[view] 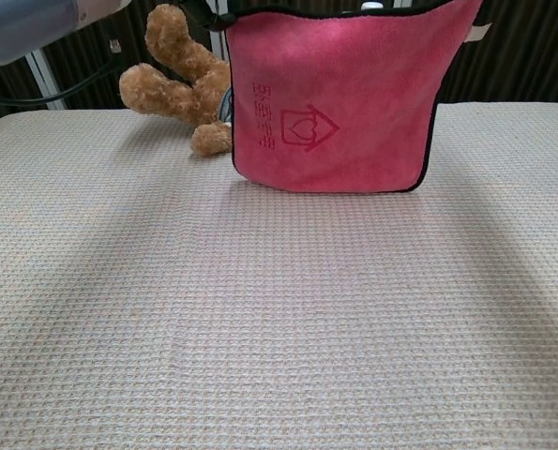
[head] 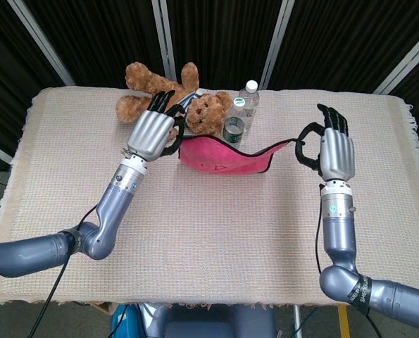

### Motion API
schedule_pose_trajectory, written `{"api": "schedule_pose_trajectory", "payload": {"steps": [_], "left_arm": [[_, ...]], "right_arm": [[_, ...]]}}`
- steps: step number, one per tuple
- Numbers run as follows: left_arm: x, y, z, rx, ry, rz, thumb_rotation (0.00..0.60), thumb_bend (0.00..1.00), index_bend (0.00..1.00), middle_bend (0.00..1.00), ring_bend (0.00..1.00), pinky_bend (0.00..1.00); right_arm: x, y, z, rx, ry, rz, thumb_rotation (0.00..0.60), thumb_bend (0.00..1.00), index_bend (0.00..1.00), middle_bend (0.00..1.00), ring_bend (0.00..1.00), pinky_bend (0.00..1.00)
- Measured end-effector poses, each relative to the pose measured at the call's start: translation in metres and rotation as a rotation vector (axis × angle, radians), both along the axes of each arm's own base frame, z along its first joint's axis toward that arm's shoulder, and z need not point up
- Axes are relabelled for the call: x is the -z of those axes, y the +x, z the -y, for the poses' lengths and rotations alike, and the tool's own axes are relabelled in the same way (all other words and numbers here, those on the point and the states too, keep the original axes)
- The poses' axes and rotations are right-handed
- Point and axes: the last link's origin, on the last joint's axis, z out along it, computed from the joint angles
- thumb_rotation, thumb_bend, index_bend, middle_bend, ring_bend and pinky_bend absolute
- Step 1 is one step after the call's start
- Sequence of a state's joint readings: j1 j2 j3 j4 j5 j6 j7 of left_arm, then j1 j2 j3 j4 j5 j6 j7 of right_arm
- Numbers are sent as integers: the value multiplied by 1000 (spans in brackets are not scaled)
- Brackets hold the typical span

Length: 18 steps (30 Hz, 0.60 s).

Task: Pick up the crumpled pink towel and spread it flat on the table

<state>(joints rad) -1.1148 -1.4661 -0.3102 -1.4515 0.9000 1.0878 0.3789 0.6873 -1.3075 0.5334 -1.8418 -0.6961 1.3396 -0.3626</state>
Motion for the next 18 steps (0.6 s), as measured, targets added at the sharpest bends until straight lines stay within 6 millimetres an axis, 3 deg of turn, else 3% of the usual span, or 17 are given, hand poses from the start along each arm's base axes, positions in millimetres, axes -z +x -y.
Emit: {"api": "schedule_pose_trajectory", "payload": {"steps": [8,18], "left_arm": [[14,-17,17,7,-59,-2,600,484,640,268,0,6],[31,-41,57,-11,-155,45,600,484,643,270,0,6]], "right_arm": [[14,-15,-13,22,41,0,600,470,667,128,0,0],[45,-27,-50,3,117,-24,600,470,667,128,0,0]]}}
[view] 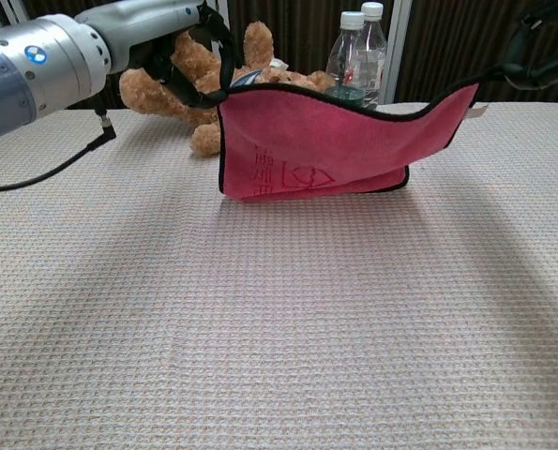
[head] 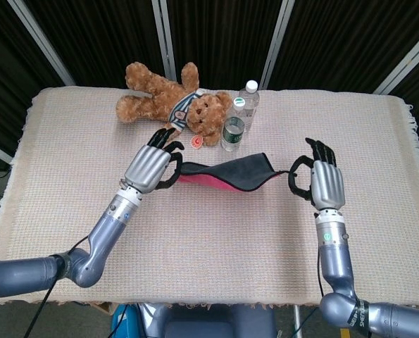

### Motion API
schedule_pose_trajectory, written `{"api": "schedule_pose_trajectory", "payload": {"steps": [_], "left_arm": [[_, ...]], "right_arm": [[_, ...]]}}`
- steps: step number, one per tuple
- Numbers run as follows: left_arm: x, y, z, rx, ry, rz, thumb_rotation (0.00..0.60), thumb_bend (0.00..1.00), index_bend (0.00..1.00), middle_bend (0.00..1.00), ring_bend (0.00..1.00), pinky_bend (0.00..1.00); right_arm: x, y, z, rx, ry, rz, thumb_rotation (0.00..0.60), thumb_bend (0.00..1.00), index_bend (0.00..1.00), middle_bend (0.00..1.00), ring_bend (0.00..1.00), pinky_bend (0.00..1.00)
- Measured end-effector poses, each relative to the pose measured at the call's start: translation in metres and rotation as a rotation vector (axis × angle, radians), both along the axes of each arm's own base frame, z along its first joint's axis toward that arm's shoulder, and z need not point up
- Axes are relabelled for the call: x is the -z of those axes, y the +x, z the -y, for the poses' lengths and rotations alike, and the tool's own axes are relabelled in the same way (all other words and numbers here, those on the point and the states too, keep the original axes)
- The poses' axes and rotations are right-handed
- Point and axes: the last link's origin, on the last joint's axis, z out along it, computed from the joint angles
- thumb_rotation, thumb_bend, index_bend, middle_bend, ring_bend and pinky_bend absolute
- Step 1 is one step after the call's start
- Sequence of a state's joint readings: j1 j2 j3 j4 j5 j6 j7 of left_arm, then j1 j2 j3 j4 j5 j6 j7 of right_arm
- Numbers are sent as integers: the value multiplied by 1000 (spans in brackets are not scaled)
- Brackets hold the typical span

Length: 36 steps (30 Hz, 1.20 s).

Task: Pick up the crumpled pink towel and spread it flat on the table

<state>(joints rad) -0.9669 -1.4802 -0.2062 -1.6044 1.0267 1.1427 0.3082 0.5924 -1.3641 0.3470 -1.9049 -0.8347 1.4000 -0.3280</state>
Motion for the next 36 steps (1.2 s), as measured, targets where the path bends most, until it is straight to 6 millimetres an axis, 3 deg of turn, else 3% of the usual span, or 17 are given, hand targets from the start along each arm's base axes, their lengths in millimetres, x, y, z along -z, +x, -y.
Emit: {"api": "schedule_pose_trajectory", "payload": {"steps": [11,25,36], "left_arm": [[16,-26,40,3,-73,11,600,484,649,270,0,6],[16,-27,77,45,-113,53,600,484,646,269,0,6],[23,-41,96,47,-144,0,600,483,641,268,0,6]], "right_arm": [[17,-22,-37,19,40,-3,600,470,667,129,0,0],[16,-44,-75,24,39,9,600,470,667,129,0,0],[38,-62,-97,42,99,21,600,469,667,129,0,0]]}}
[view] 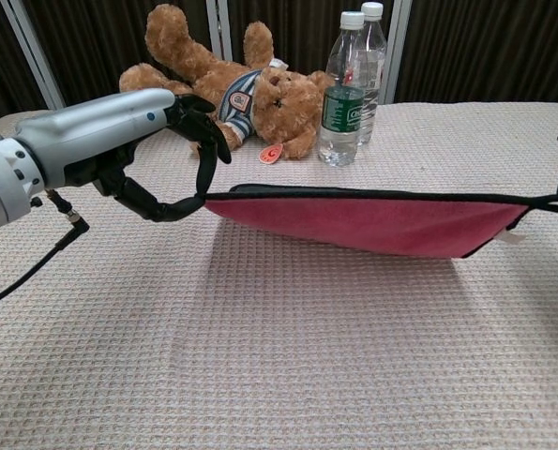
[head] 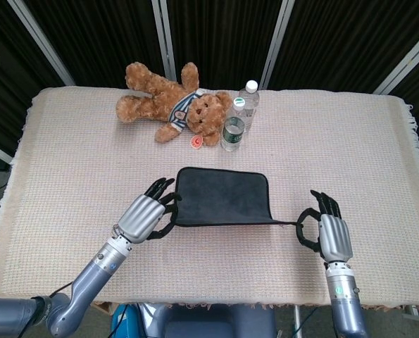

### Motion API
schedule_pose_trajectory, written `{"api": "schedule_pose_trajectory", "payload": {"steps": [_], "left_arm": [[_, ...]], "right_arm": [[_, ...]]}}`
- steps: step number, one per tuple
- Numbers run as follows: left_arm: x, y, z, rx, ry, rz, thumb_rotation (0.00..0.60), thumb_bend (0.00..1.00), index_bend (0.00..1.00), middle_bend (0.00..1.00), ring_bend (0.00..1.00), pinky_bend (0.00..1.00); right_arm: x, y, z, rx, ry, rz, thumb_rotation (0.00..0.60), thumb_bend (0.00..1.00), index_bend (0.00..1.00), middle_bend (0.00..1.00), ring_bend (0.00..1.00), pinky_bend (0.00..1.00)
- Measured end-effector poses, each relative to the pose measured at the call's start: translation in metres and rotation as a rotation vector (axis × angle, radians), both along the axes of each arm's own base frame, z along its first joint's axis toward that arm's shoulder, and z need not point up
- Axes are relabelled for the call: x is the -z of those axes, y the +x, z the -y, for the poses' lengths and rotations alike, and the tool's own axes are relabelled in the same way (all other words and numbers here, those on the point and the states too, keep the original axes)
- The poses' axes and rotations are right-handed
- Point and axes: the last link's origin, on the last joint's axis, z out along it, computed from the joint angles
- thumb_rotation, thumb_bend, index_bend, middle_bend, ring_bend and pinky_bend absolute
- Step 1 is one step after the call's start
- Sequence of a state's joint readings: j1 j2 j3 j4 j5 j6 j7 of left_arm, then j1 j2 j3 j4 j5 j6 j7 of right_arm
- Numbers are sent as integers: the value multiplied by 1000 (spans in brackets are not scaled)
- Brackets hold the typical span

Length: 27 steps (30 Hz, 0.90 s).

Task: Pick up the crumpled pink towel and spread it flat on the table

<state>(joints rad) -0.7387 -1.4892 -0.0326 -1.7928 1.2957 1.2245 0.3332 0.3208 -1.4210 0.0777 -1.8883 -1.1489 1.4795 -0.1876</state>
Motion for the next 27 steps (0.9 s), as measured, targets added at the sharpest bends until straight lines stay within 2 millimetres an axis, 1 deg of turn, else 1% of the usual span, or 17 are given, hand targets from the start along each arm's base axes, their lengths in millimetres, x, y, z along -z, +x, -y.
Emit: {"api": "schedule_pose_trajectory", "payload": {"steps": [6,8,9,11,12,14,16,19,22,27], "left_arm": [[4,-9,7,-19,-26,-10,600,483,633,262,0,6],[5,-12,9,-21,-36,-13,600,475,614,256,0,6],[6,-13,9,-22,-40,-15,600,465,601,252,0,6],[7,-15,10,-29,-55,-18,600,392,545,227,0,5],[7,-16,10,-33,-62,-19,600,359,523,216,0,4],[8,-18,11,-44,-82,-23,600,278,461,190,0,1],[8,-21,11,-55,-103,-31,600,232,412,171,0,0],[9,-27,10,-75,-135,-51,600,187,372,155,0,0],[8,-32,10,-88,-154,-70,600,149,352,144,0,0],[4,-39,8,-110,-169,-68,600,138,323,130,0,0]], "right_arm": [[11,3,-6,-14,24,5,600,470,667,128,0,0],[14,3,-7,-17,31,1,600,470,653,128,0,0],[16,4,-8,-18,37,-1,600,470,617,127,0,0],[18,3,-10,-19,49,-8,600,470,506,105,0,0],[20,3,-11,-20,61,-15,600,470,419,76,0,0],[23,3,-12,-22,85,-26,600,470,307,30,0,0],[26,2,-14,-25,118,-43,600,469,183,2,0,0],[31,0,-16,-27,163,-66,600,445,40,0,0,0],[33,-2,-18,-29,198,-93,600,403,0,0,0,0],[34,-2,-26,-40,232,-121,600,385,0,0,0,0]]}}
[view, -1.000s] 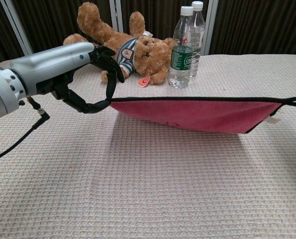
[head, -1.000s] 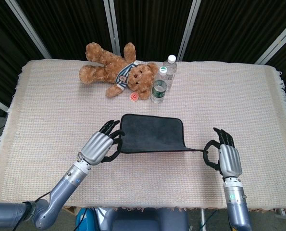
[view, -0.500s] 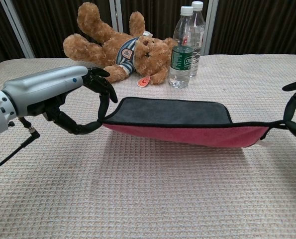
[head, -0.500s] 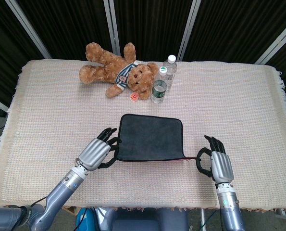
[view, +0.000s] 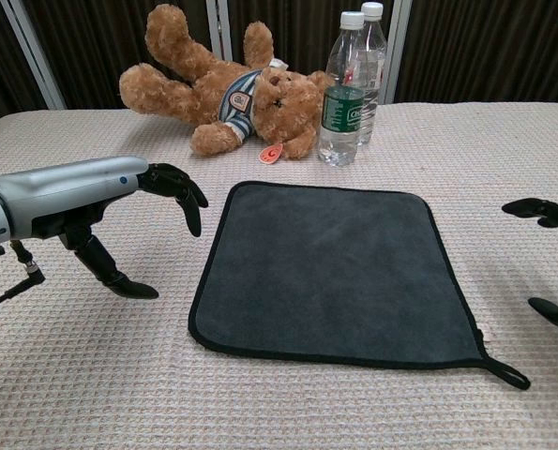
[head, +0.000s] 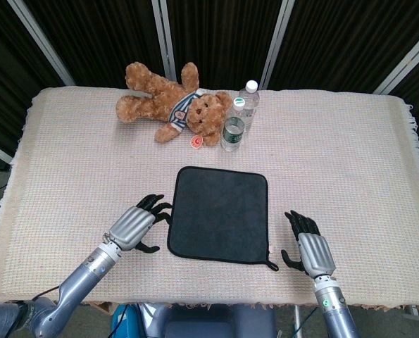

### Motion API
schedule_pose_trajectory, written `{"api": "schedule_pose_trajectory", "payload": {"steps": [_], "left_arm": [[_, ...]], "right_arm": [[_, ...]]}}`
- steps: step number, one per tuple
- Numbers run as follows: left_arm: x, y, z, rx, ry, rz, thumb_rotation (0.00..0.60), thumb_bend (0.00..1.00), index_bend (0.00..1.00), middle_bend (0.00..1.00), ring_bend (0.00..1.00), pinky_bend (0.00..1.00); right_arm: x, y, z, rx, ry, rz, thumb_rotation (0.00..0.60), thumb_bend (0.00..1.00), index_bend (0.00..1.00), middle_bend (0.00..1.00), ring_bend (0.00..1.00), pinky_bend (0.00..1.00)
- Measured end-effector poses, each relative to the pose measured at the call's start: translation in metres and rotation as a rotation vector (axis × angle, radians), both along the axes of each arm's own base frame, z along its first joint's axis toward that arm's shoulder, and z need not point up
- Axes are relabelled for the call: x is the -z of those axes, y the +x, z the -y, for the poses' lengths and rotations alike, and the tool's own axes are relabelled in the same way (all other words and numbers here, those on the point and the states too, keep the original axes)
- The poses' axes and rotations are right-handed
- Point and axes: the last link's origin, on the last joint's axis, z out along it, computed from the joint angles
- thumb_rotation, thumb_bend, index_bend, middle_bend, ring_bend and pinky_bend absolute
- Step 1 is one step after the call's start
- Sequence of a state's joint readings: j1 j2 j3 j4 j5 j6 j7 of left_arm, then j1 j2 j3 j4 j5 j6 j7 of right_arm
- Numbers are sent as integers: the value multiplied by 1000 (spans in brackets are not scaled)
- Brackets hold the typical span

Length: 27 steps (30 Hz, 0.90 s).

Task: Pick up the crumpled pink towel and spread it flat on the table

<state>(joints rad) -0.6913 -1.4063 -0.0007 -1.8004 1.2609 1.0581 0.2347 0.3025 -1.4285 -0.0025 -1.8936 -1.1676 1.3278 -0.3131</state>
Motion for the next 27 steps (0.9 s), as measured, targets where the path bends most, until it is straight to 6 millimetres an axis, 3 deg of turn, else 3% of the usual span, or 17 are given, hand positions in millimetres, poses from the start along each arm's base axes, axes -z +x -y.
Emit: {"api": "schedule_pose_trajectory", "payload": {"steps": [7,13,16,22,27], "left_arm": [[-22,-11,5,-38,42,18,600,139,281,106,0,0],[-52,-37,15,-97,163,20,600,128,188,51,0,0],[-70,-55,25,-127,244,-10,600,90,117,6,0,0],[-111,-94,56,-214,415,-118,600,40,78,0,0,0],[-145,-124,86,-291,543,-203,600,33,45,0,0,0]], "right_arm": [[-11,-2,-7,-29,-38,-1,600,384,0,0,0,0],[-40,-25,-7,-57,-112,-74,600,366,0,0,0,0],[-56,-40,-4,-68,-156,-137,600,325,0,0,0,0],[-77,-67,-5,-71,-207,-223,600,224,0,0,0,0],[-93,-80,-11,-56,-237,-248,600,207,0,0,0,0]]}}
